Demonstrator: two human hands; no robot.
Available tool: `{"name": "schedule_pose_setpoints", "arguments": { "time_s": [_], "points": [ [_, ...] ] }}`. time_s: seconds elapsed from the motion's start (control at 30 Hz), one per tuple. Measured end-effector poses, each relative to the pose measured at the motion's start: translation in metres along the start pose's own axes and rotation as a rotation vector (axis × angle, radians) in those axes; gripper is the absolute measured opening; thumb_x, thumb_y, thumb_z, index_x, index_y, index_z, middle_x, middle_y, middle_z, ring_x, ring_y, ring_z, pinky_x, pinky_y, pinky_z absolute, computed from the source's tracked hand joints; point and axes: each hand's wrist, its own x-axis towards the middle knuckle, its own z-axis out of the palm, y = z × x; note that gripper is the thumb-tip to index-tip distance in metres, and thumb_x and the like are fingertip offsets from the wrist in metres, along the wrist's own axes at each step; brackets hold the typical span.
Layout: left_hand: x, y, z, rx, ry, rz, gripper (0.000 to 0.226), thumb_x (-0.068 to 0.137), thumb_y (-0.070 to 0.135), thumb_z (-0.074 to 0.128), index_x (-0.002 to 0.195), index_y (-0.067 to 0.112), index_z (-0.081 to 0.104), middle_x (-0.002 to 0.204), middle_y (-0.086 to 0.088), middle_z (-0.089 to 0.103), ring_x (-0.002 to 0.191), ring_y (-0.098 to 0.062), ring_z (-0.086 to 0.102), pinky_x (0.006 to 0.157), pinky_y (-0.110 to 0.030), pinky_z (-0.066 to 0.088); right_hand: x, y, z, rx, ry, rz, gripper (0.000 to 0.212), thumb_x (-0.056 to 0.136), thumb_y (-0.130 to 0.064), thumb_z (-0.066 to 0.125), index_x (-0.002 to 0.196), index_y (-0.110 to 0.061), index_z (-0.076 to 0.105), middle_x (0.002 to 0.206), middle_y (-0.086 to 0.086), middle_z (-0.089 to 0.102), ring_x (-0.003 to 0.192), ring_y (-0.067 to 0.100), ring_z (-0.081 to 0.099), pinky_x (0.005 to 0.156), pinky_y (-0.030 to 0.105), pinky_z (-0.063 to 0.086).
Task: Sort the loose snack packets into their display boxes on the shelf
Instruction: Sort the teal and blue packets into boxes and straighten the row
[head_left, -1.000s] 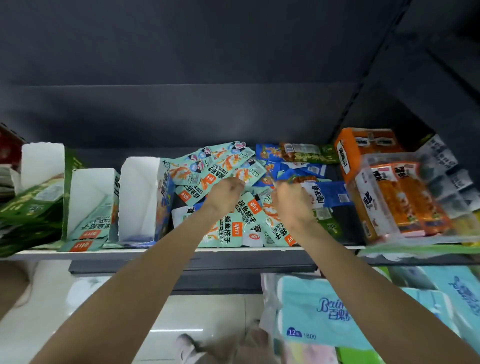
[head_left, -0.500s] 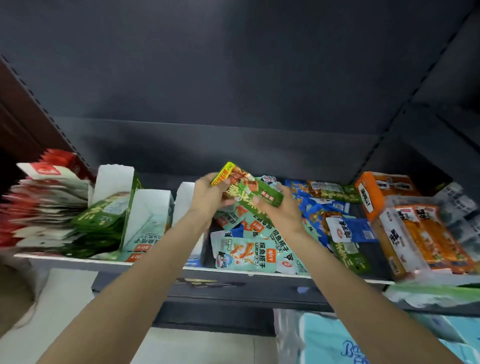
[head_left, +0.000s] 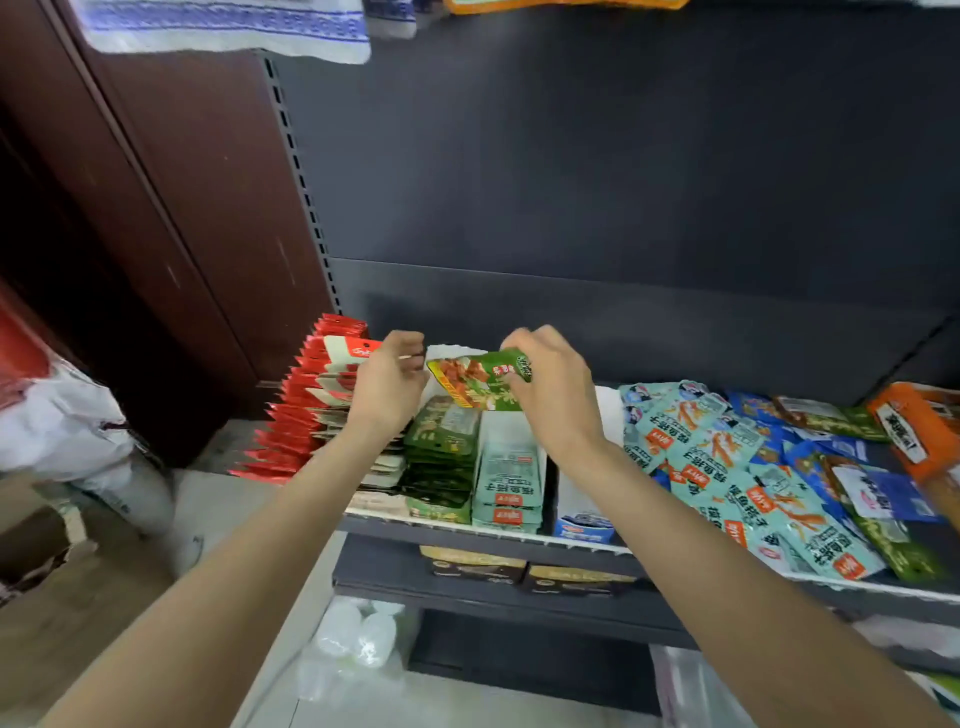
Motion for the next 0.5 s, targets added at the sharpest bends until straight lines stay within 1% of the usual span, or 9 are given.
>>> {"name": "schedule_pose_setpoints", "arguments": {
  "time_s": [0.07,0.13,0.17,0.2,0.27,0.3,0.33,0.4,0.5],
  "points": [
    [0.001,-0.002,-0.009,0.052,-0.087,0.083,0.036,0.09,-0.006,0.05,0.125,0.004,0.053,0.12,-0.012,0.06,0.102,-0.02,0.06,0.092,-0.022,0.045,-0.006,-0.013,0.013,-0.266,-0.031,-0.174,0.038,0.068,0.004,0.07,0.098,-0.016,0.06,0.096,0.005,0.054,0.053,0.025,0.051,0.046,0.026,0.033],
    [0.0,-0.002,-0.011,0.157,-0.202,0.179,0.035,0.091,-0.007,0.047,0.122,0.005,0.057,0.116,-0.011,0.063,0.102,-0.019,0.061,0.087,-0.016,0.042,-0.012,-0.024,0.022,-0.415,-0.061,-0.262,0.053,0.051,0.005,0.08,0.098,-0.016,0.064,0.087,0.008,0.058,0.041,0.025,0.05,0.042,0.021,0.025],
    [0.0,-0.004,-0.011,0.219,-0.251,0.221,0.034,0.09,-0.006,0.047,0.12,0.005,0.059,0.114,-0.011,0.064,0.104,-0.021,0.061,0.087,-0.016,0.042,-0.014,-0.029,0.027,-0.445,-0.073,-0.28,0.059,0.051,0.003,0.082,0.104,-0.017,0.064,0.084,0.008,0.061,0.043,0.024,0.055,0.043,0.021,0.025],
    [-0.001,-0.006,-0.011,0.282,-0.29,0.251,0.032,0.09,-0.005,0.048,0.118,0.005,0.061,0.112,-0.01,0.066,0.106,-0.022,0.061,0.086,-0.016,0.04,-0.015,-0.032,0.031,-0.439,-0.125,-0.263,0.059,0.061,-0.002,0.081,0.114,-0.017,0.06,0.088,0.007,0.065,0.053,0.024,0.062,0.045,0.024,0.031],
    [-0.004,-0.011,-0.013,0.397,-0.357,0.29,0.033,0.091,-0.004,0.048,0.118,0.005,0.062,0.116,-0.01,0.066,0.109,-0.023,0.06,0.089,-0.017,0.039,-0.015,-0.034,0.038,-0.292,-0.238,-0.098,0.047,0.084,-0.016,0.069,0.125,-0.019,0.047,0.105,0.002,0.069,0.083,0.023,0.068,0.062,0.027,0.045],
    [-0.005,-0.013,-0.014,0.448,-0.387,0.313,0.036,0.09,-0.006,0.047,0.12,0.006,0.062,0.117,-0.011,0.065,0.109,-0.024,0.06,0.089,-0.018,0.039,-0.016,-0.032,0.04,-0.167,-0.29,0.013,0.041,0.086,-0.021,0.068,0.122,-0.018,0.048,0.108,0.001,0.069,0.091,0.021,0.067,0.073,0.028,0.049],
    [-0.006,-0.016,-0.015,0.491,-0.414,0.335,0.039,0.088,-0.007,0.048,0.122,0.007,0.061,0.117,-0.012,0.065,0.108,-0.025,0.06,0.088,-0.02,0.04,-0.016,-0.028,0.042,-0.036,-0.324,0.093,0.038,0.084,-0.022,0.07,0.117,-0.017,0.052,0.108,0.001,0.07,0.096,0.02,0.066,0.081,0.03,0.051],
    [-0.009,-0.018,-0.016,0.552,-0.451,0.378,0.04,0.086,-0.003,0.053,0.123,0.009,0.06,0.113,-0.012,0.065,0.102,-0.026,0.06,0.08,-0.021,0.041,-0.016,-0.021,0.043,0.187,-0.386,0.176,0.033,0.08,-0.015,0.074,0.109,-0.015,0.059,0.107,0.003,0.069,0.101,0.017,0.064,0.091,0.035,0.052],
    [-0.01,-0.019,-0.015,0.661,-0.393,0.441,0.024,0.09,0.005,0.054,0.111,0.009,0.064,0.104,-0.013,0.066,0.095,-0.028,0.061,0.077,-0.028,0.045,-0.018,-0.013,0.043,0.29,-0.452,0.204,0.035,0.079,-0.003,0.071,0.109,-0.015,0.058,0.111,0.001,0.064,0.106,0.012,0.058,0.097,0.032,0.048]
  ]
}}
